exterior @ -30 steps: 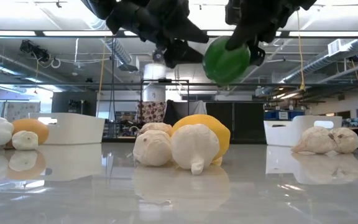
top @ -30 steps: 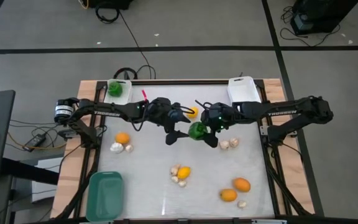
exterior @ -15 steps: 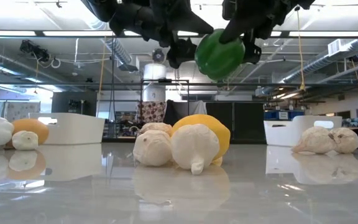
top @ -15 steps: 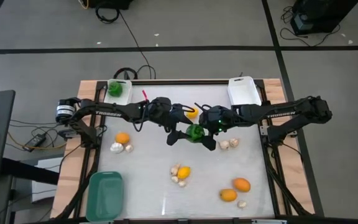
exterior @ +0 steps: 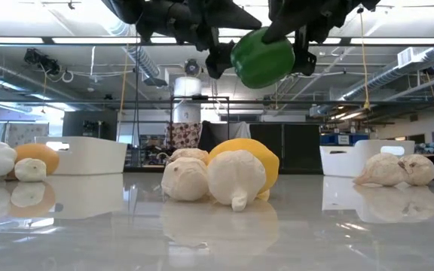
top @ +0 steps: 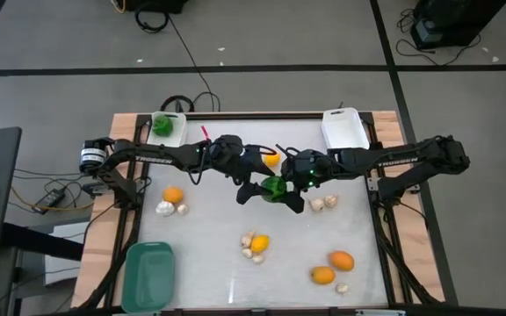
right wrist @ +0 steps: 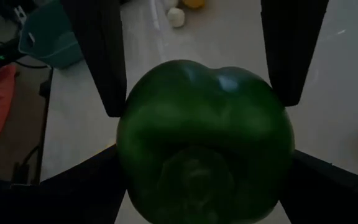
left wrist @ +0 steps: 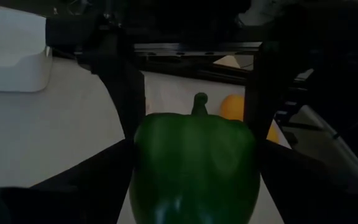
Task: Sort produce into baskets
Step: Put the green bell pepper into the left white bin
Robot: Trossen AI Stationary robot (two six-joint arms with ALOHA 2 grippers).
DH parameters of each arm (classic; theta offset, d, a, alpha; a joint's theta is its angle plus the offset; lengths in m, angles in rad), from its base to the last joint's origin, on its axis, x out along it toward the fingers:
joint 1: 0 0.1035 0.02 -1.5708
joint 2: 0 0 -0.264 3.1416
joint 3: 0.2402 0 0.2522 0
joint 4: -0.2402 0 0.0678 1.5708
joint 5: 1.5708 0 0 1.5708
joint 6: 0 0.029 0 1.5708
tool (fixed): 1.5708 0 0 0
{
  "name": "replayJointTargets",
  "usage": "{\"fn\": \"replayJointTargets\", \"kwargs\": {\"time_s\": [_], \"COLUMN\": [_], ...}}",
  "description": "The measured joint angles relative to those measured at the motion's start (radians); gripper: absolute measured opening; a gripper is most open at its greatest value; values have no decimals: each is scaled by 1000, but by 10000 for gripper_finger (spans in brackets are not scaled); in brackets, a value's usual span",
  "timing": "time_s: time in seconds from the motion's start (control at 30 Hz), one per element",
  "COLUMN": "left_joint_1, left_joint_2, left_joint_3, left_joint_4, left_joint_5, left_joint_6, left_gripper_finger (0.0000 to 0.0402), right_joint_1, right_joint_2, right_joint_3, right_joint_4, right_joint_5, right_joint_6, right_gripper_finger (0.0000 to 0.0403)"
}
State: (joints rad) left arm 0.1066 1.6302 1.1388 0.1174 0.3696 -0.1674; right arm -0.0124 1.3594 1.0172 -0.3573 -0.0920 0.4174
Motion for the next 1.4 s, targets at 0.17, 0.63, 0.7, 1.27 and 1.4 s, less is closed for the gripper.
{"fn": "replayJointTargets", "kwargs": {"time_s": [0.17,0.63,0.7,1.27,1.4], "left_joint_1": [11,22,21,41,46], "left_joint_2": [-4,-11,-12,-10,-9], "left_joint_3": [1,0,0,-4,-4], "left_joint_4": [-22,-11,-6,-78,-67], "left_joint_5": [10,189,191,89,72], "left_joint_6": [-2,-78,-84,-54,-25], "left_gripper_finger": [329,374,392,399,398], "right_joint_1": [0,4,5,-3,-5], "right_joint_2": [0,0,0,-2,-2], "right_joint_3": [0,3,3,4,4], "right_joint_4": [5,23,26,55,57], "right_joint_5": [-2,-35,-30,9,15], "right_joint_6": [30,43,42,61,55], "right_gripper_finger": [352,347,348,347,348]}}
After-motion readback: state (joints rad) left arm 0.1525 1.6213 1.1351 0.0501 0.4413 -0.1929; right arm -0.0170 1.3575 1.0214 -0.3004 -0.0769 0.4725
